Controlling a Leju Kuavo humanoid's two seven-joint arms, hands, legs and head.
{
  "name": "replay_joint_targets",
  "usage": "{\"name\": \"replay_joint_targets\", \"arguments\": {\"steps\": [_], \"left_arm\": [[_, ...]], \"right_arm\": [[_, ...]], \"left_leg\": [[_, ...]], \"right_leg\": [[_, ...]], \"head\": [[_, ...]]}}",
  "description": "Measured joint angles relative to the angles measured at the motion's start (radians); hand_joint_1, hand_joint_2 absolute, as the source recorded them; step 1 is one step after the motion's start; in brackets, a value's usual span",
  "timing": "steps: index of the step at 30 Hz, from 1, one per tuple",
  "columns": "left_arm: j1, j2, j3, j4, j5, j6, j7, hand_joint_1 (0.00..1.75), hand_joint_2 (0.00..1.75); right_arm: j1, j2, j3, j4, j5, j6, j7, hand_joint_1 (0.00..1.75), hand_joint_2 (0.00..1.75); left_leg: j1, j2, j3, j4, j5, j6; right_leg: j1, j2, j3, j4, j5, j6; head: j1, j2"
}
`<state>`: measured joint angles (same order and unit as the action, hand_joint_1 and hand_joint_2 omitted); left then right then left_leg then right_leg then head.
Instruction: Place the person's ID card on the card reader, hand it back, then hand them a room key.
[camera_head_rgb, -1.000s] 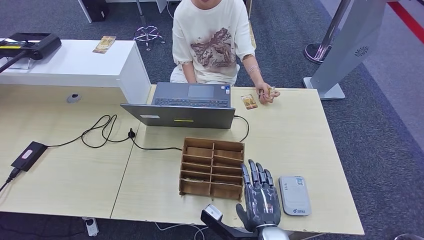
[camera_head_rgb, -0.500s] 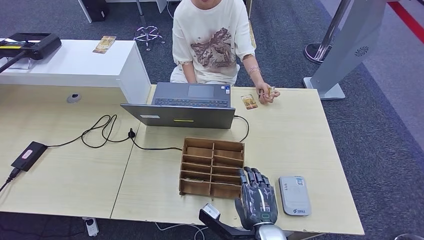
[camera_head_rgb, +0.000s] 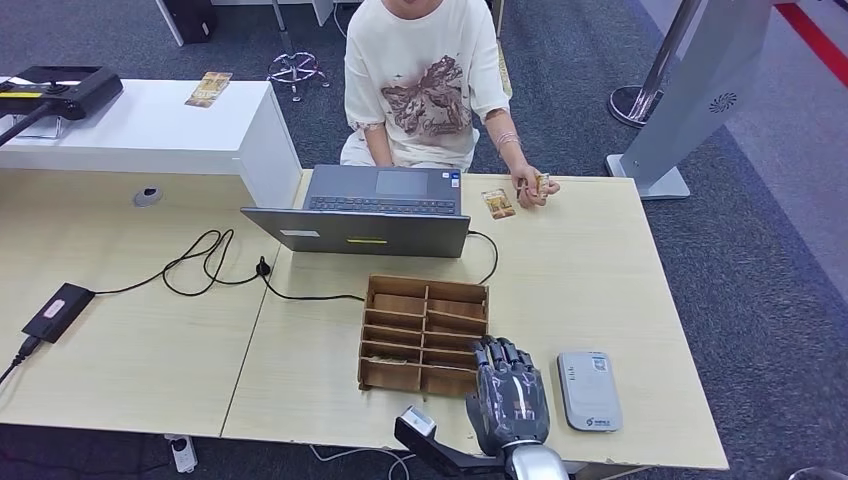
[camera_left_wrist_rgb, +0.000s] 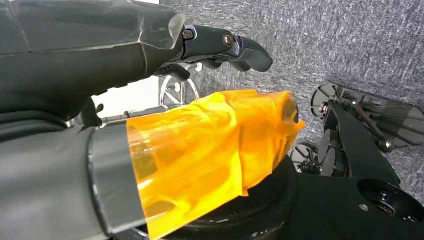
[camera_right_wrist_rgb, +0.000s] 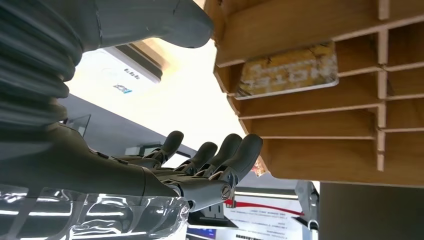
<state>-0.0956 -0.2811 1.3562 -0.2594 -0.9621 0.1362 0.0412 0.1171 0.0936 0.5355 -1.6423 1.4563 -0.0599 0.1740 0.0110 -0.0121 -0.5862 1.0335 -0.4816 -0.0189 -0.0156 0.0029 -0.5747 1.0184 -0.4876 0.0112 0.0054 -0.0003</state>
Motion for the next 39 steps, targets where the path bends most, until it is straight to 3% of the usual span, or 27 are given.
{"name": "replay_joint_targets", "arguments": {"steps": [32, 39], "left_arm": [[0.000, 0.007, -0.011, 0.000, -0.015, -0.008, 0.000, 0.00, 0.00], [0.000, 0.007, -0.015, 0.000, -0.015, -0.008, 0.000, 0.00, 0.00]], "right_arm": [[-0.049, 0.014, 0.022, 0.082, 0.018, 0.001, -0.018, 0.53, 1.75], [-0.063, 0.016, 0.030, 0.100, 0.019, 0.001, -0.019, 0.72, 1.75]], "left_leg": [[0.000, 0.000, 0.000, 0.000, 0.000, 0.000], [0.000, 0.000, 0.000, 0.000, 0.000, 0.000]], "right_leg": [[0.000, 0.000, 0.000, 0.000, 0.000, 0.000], [0.000, 0.000, 0.000, 0.000, 0.000, 0.000]], "head": [[0.000, 0.000], [0.000, 0.000]]}}
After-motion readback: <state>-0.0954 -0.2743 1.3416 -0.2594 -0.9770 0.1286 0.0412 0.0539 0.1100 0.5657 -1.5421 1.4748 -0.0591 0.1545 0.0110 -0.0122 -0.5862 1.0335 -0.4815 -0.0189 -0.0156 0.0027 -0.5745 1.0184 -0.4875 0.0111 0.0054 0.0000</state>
